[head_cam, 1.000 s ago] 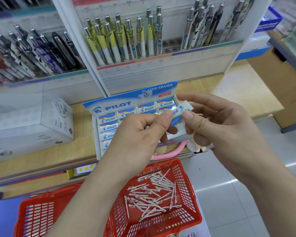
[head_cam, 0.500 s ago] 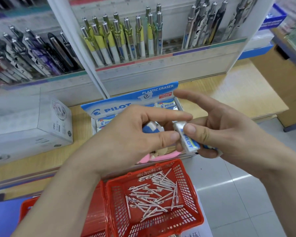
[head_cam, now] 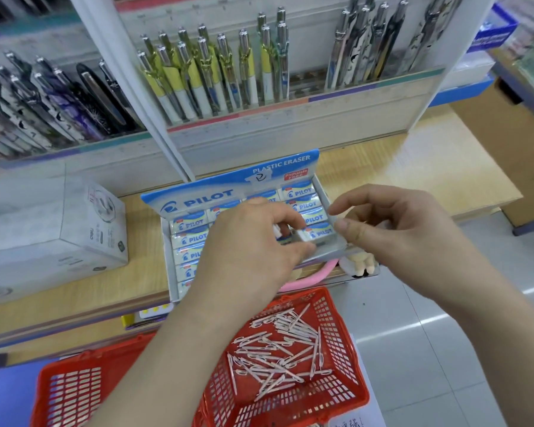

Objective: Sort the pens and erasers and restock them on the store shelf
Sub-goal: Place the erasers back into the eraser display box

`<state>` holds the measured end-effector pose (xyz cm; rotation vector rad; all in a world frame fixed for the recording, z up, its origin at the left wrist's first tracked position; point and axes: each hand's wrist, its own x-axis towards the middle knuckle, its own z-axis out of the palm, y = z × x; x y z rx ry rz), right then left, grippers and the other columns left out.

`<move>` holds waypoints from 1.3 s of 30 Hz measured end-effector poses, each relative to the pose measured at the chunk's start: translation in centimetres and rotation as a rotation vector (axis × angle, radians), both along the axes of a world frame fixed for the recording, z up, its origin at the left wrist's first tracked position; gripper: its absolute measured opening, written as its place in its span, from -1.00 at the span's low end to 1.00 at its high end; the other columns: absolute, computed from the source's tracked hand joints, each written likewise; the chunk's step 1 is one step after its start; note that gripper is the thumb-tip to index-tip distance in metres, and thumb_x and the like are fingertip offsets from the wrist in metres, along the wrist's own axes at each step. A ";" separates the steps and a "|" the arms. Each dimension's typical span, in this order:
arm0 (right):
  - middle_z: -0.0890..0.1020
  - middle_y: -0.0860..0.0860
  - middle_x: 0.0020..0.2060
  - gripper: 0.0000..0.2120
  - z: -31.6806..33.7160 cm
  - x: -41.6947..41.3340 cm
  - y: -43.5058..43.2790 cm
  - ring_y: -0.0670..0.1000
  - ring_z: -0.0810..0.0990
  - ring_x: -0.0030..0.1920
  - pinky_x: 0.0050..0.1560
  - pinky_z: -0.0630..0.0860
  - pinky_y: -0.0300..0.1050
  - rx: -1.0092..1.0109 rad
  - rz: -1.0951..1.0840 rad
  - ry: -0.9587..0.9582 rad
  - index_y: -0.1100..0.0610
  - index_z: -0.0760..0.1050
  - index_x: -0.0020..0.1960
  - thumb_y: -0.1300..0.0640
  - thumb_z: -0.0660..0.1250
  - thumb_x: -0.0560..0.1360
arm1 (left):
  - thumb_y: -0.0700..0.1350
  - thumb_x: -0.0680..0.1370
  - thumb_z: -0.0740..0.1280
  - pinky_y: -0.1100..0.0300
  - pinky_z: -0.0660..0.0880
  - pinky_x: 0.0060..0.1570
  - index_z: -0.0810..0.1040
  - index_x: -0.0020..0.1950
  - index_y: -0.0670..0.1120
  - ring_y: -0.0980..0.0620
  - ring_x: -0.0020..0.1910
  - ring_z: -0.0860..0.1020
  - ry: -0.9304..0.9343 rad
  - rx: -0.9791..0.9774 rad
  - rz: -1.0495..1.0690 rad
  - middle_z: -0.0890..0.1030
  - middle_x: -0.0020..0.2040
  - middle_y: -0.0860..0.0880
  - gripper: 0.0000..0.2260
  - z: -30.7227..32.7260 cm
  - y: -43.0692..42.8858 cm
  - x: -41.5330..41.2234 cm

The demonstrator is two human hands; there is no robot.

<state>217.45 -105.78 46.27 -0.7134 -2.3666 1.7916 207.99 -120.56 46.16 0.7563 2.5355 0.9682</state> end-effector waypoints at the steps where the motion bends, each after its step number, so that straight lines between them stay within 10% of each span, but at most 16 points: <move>1: 0.54 0.03 -0.39 -0.92 -0.1 -0.2 -0.2 -0.14 0.39 -0.46 -0.44 0.32 -0.34 0.027 0.010 0.002 0.01 0.61 -0.14 0.19 0.43 0.44 | 0.02 0.30 0.55 0.13 0.48 -0.08 0.64 -0.14 0.13 0.12 -0.16 0.52 0.028 -0.012 -0.004 0.55 -0.21 0.15 -0.82 -0.1 0.1 0.0; 14: 0.41 -0.09 -0.53 -0.87 0.0 -1.6 -1.3 -0.11 0.35 -0.48 -0.47 0.28 -0.27 0.403 0.009 -0.090 -0.02 0.57 -0.26 0.14 0.36 0.45 | 0.10 0.32 0.50 0.11 0.47 -0.13 0.54 -0.24 0.07 0.09 -0.15 0.49 0.106 -0.177 -0.039 0.51 -0.19 0.10 -0.80 0.0 0.9 -0.1; 17: 0.47 -0.13 -0.45 -0.81 0.9 -1.2 -1.3 -0.17 0.39 -0.43 -0.43 0.32 -0.35 0.138 -0.201 0.047 0.00 0.61 -0.18 0.23 0.30 0.48 | 0.11 0.36 0.47 0.14 0.47 -0.12 0.61 -0.22 0.09 0.14 -0.17 0.50 0.060 -0.142 -0.018 0.53 -0.22 0.12 -0.86 0.3 0.7 -0.1; 22: 0.58 0.08 -0.26 -0.59 2.4 -0.9 -2.7 -0.01 0.52 -0.22 -0.37 0.40 -0.26 -0.952 -0.333 0.299 0.18 0.60 -0.18 0.48 0.03 0.32 | 0.02 0.44 0.42 0.37 0.42 -0.28 0.62 -0.24 0.10 0.16 -0.32 0.52 -0.129 0.228 0.087 0.60 -0.31 0.09 -0.94 2.8 -1.3 2.1; 25: 0.64 0.14 -0.14 -0.55 2.7 -1.3 -4.3 0.07 0.64 -0.09 -0.04 0.49 -0.13 -1.131 -0.356 0.317 0.14 0.62 -0.19 0.47 0.06 0.19 | 0.12 0.33 0.49 0.37 0.43 -0.29 0.60 -0.04 0.23 0.14 -0.35 0.51 -0.236 0.316 0.059 0.60 -0.30 0.06 -0.77 4.1 -2.3 3.9; 31: 0.63 0.10 -0.01 -0.45 2.8 -1.6 -6.9 0.05 0.58 0.22 -0.14 0.61 0.05 -1.115 -0.300 0.335 0.09 0.55 0.06 0.57 0.01 0.36 | 0.03 0.26 0.53 0.47 0.41 -0.33 0.58 -0.08 0.15 0.25 -0.40 0.54 -0.200 0.398 0.210 0.63 -0.31 0.17 -0.72 3.6 -3.0 5.1; 33: 0.62 0.13 0.02 -0.48 2.4 -1.5 -7.3 0.07 0.59 0.20 0.10 0.56 0.11 -1.122 -0.261 0.343 0.13 0.56 0.10 0.55 0.13 0.33 | -0.07 0.30 0.57 0.43 0.45 -0.33 0.63 -0.16 0.09 0.25 -0.40 0.55 -0.195 0.443 0.288 0.62 -0.33 0.17 -0.80 3.3 -3.5 4.8; 39: 0.67 0.11 0.00 -0.64 1.7 -0.6 -7.2 0.09 0.65 -0.10 -0.07 0.59 -0.03 -0.657 -0.099 0.213 0.06 0.60 0.11 0.35 0.43 0.36 | -0.14 0.35 0.51 0.47 0.43 -0.36 0.64 -0.16 0.12 0.25 -0.39 0.57 -0.153 0.444 0.351 0.65 -0.28 0.18 -0.83 3.2 -4.8 3.7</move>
